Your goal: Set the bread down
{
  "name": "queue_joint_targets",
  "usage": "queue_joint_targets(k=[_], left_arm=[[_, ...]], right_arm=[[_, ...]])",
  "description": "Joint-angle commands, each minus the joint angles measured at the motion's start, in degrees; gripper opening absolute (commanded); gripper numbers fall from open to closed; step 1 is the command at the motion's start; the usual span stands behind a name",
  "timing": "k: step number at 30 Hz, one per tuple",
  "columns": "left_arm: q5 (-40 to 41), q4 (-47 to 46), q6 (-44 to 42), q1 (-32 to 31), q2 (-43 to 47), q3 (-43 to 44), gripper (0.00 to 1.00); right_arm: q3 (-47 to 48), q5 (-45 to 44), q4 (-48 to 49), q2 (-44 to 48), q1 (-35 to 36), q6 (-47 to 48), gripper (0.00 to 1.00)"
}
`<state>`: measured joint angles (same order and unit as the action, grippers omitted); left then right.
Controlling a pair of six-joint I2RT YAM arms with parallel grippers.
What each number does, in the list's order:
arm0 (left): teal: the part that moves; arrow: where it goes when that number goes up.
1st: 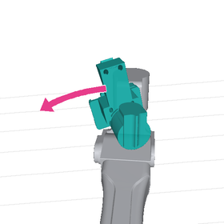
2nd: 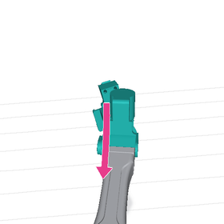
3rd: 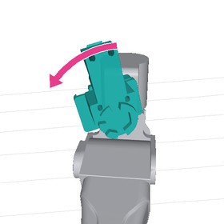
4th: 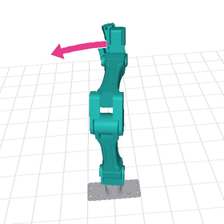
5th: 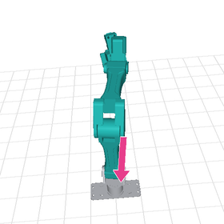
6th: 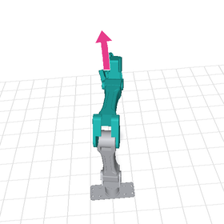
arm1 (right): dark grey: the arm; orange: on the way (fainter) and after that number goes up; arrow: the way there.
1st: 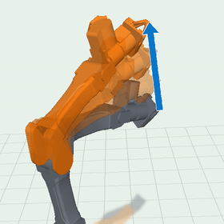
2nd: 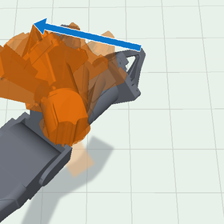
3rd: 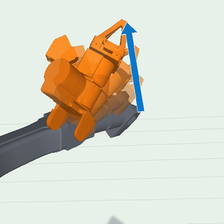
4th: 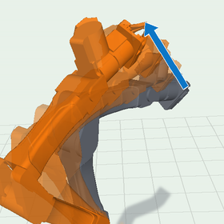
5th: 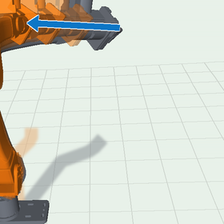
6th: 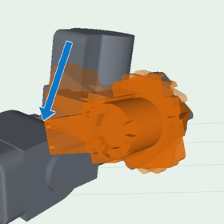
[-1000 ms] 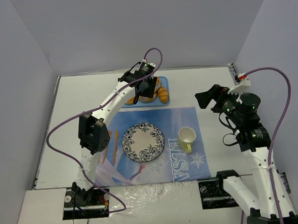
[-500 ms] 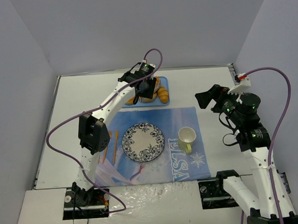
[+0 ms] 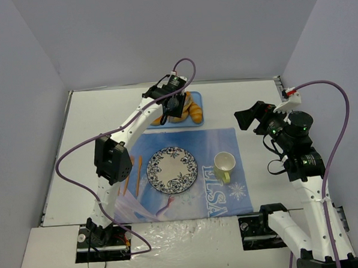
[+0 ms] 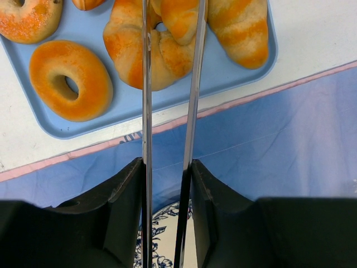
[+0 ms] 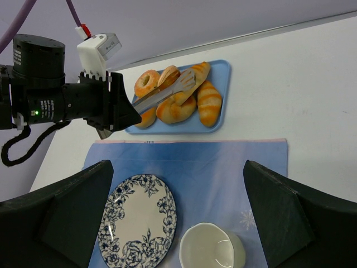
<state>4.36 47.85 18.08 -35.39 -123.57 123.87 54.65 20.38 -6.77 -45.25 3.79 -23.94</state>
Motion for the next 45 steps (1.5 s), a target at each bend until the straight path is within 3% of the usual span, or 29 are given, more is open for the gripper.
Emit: queue_joint_targets(k=[1,11,17,29,37,45], left_arm=[[2.89,-1.02,-1.32,-1.02,6.28,2.58,0.02],[4.08,-0.5,-2.7,-1.91,13.6,1.25,0.0],[4.58,0.05,-2.67,-3.1,20.92,-4.98,0.0],[3.27,0.56,-0.29,-7.36,45.46,-35.22,0.0],[1.12,3.11,2.7,-10.47,58.13,-46.33,0.0],[-1.24,4.72,4.67,-11.98,63.51,-53.22,0.0]], right_arm=[[2.04,-0.34,3.63,-0.07,0.25,0.28,1.0],[1.95,-0.72,3.7,-0.39,0.25,0.36,1.0],[2.04,-1.08,3.78,-0.74,0.25,0.56,1.0],[2.07,-1.22,5.04,-1.84,0.41,0.76,1.0],[1.84,-1.77,5.63,-2.76,0.67,1.16,1.0],[2.12,-2.18,6.06,-3.61,0.94,0.93,1.0]])
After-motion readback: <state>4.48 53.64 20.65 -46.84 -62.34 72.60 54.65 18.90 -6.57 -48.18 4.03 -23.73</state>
